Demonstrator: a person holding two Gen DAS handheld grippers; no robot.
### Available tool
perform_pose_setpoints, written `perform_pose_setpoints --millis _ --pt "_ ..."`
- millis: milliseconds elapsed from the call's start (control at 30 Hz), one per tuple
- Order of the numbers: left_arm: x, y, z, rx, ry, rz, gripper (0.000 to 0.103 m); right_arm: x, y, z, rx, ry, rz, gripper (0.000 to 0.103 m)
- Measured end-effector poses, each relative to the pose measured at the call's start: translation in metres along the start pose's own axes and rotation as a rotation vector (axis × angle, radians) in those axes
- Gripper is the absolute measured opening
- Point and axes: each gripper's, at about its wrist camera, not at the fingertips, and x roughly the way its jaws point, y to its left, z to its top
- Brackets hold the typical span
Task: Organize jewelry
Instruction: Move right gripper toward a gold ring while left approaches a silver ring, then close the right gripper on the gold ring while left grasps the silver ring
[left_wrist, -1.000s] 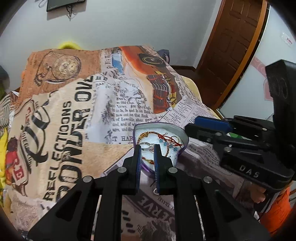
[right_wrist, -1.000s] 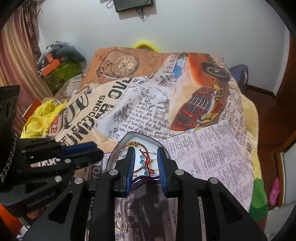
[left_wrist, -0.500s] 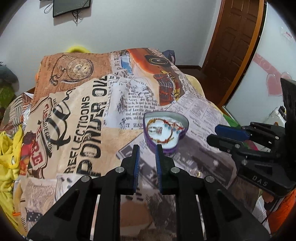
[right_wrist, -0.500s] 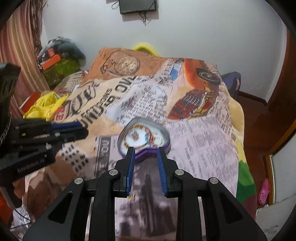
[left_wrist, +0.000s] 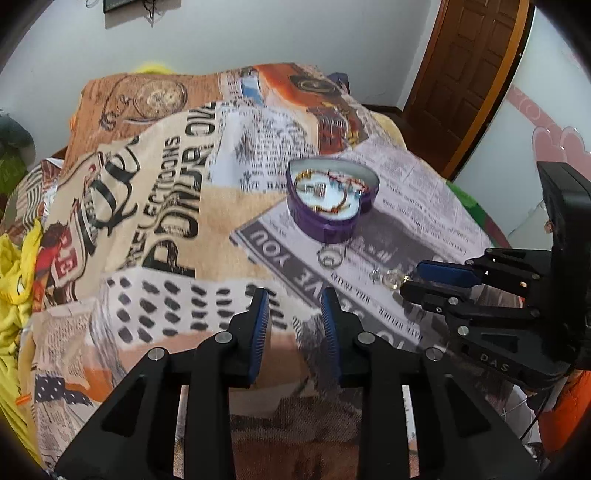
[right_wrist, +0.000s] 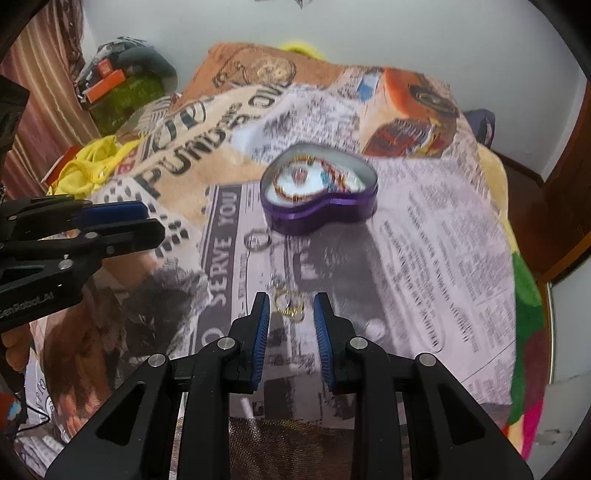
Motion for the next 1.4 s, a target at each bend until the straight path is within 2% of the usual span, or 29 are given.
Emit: perform_pose_setpoints --millis 167,467,567,867,1400 --pt "0.009 0.004 -0.005 -0.022 0.027 -0.009 0.029 0.014 0.001 -0.004 -0.004 0.036 0.001 0.022" --pt "0.021 0.007 -0.002 -0.027 0.048 -0.008 0.029 0.019 0.004 -0.007 -0.030 -0.011 0.008 0.023" --pt "0.026 0.005 0.001 -0.025 0.053 -0.011 0.029 0.018 0.004 -0.009 -0.033 -0.023 0.017 0.017" --pt "0.036 -0.009 0.009 0.009 0.069 -0.023 0.029 0.008 0.004 -0.013 -0.026 -0.049 0.018 0.017" --pt "0.075 -0.029 0.029 0.051 0.109 -0.014 0.029 -0.016 -0.034 -0.002 0.041 -0.137 -0.045 0.017"
